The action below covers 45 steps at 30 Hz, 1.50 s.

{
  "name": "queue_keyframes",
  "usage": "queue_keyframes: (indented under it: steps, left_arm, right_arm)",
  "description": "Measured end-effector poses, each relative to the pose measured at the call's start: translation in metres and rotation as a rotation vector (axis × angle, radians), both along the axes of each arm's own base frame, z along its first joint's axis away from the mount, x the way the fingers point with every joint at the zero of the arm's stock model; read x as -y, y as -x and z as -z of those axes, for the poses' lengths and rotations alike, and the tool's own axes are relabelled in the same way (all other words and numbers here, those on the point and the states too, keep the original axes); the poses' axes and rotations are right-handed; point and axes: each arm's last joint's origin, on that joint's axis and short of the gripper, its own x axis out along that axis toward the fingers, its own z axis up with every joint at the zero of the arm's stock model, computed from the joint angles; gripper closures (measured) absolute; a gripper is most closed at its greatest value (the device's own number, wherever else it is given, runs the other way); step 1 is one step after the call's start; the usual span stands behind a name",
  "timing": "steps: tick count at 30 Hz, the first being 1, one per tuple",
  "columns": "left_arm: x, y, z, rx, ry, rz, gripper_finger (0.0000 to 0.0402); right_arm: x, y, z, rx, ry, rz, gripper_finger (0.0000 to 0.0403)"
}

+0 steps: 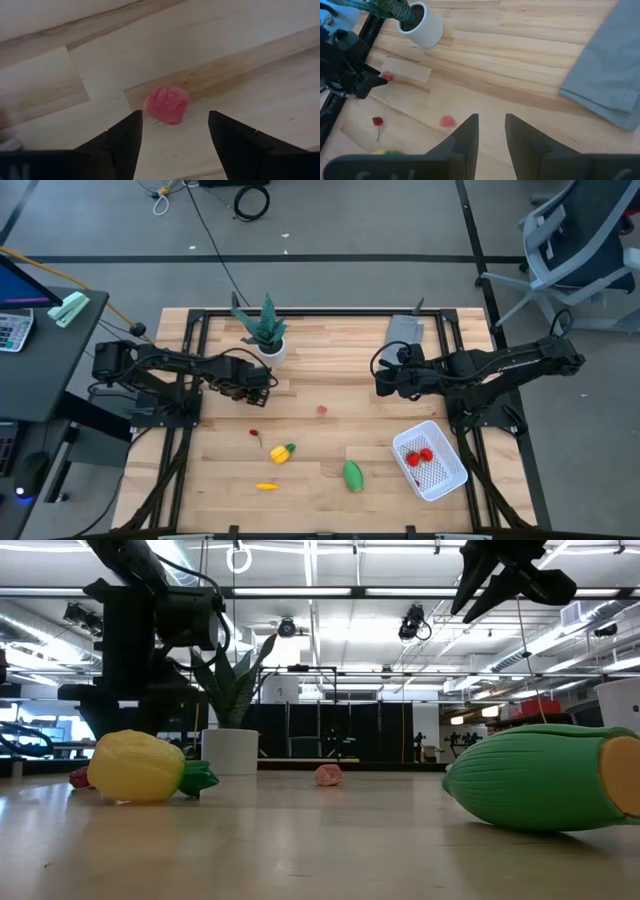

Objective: Pick and placing Produce into tupperware
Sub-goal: Put the left pink peach into the white basket

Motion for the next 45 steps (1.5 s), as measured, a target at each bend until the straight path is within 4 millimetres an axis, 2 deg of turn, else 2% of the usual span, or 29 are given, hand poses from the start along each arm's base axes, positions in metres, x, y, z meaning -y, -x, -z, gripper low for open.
queue_keyframes:
  steps: [6, 14, 22, 27, 33, 36, 39, 42, 45]
  left_arm:
    - [0.000, -0.001, 0.003, -0.018, -0.005, 0.021, 0.0181]
    - [-0.001, -0.005, 0.017, -0.082, 0.004, 0.022, 0.0182]
    - [-0.001, -0.006, 0.018, -0.076, 0.002, 0.024, 0.0190]
    - [-0.001, -0.007, 0.018, -0.070, 0.002, 0.058, 0.0226]
    - [-0.001, -0.009, 0.017, -0.066, -0.002, 0.103, 0.0306]
    - [-0.001, -0.019, 0.009, -0.019, 0.008, 0.156, 0.0341]
    - [-0.002, -0.036, -0.008, 0.073, 0.020, 0.245, 0.0359]
    - [-0.001, -0.063, -0.039, 0.225, -0.020, 0.369, 0.0361]
    - [0.001, -0.091, -0.079, 0.420, -0.113, 0.495, 0.0355]
  right_arm:
    - [0.000, 0.000, 0.000, 0.001, 0.000, 0.000, 0.0298]
    - [0.000, 0.000, 0.000, 0.002, -0.001, 0.001, 0.0298]
    - [0.000, 0.000, 0.000, 0.002, -0.001, 0.001, 0.0298]
    - [0.000, 0.000, 0.000, 0.002, -0.001, 0.001, 0.0298]
    - [0.000, 0.000, 0.000, 0.002, -0.001, 0.001, 0.0298]
    - [0.000, 0.000, 0.000, 0.002, -0.001, 0.001, 0.0298]
    - [0.000, 0.000, 0.000, 0.003, 0.003, 0.004, 0.0298]
    - [0.000, 0.000, 0.000, 0.004, 0.006, 0.007, 0.0298]
    - [0.001, 0.000, -0.001, 0.009, 0.032, 0.022, 0.0298]
